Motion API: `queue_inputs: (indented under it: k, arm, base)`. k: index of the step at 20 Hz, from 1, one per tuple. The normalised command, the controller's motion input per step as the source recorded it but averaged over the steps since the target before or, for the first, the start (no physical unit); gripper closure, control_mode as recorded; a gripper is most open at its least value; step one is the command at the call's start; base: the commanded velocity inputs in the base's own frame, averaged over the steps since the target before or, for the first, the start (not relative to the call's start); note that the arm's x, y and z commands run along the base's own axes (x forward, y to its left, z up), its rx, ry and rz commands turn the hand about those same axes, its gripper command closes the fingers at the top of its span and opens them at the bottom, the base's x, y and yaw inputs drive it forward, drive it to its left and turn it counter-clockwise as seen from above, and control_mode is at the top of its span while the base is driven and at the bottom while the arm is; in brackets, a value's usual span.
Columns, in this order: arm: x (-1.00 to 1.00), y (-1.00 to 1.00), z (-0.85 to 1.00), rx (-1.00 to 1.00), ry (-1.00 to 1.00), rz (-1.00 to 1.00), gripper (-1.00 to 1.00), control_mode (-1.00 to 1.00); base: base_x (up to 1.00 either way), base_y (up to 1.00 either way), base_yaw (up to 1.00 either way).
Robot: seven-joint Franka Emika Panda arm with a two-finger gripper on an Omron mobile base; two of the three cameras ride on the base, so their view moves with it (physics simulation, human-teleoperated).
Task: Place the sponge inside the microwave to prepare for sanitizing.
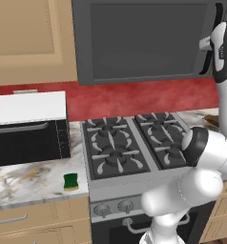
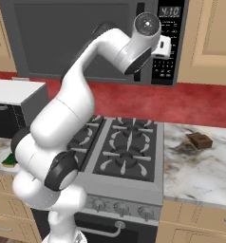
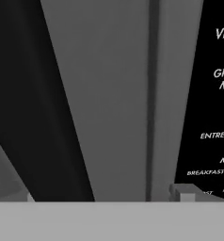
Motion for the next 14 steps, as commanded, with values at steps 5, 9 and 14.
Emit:
queue_inputs:
  k: [5,9,14]
  arm:
    - [0.08,0.12,-0.05,0.00,-0.11,0.00,1.00,-1.00]
    - [0.02,0.04,0.00,0.00,-0.05,0.00,1.00,-1.00]
    - [0.00,0.02,0.00,0.00,0.05,-0.02,1.00,-1.00]
  base:
    - [0.00,0.00,0.00]
    - [0.00,0.00,0.00]
    - [0.00,0.00,0.00]
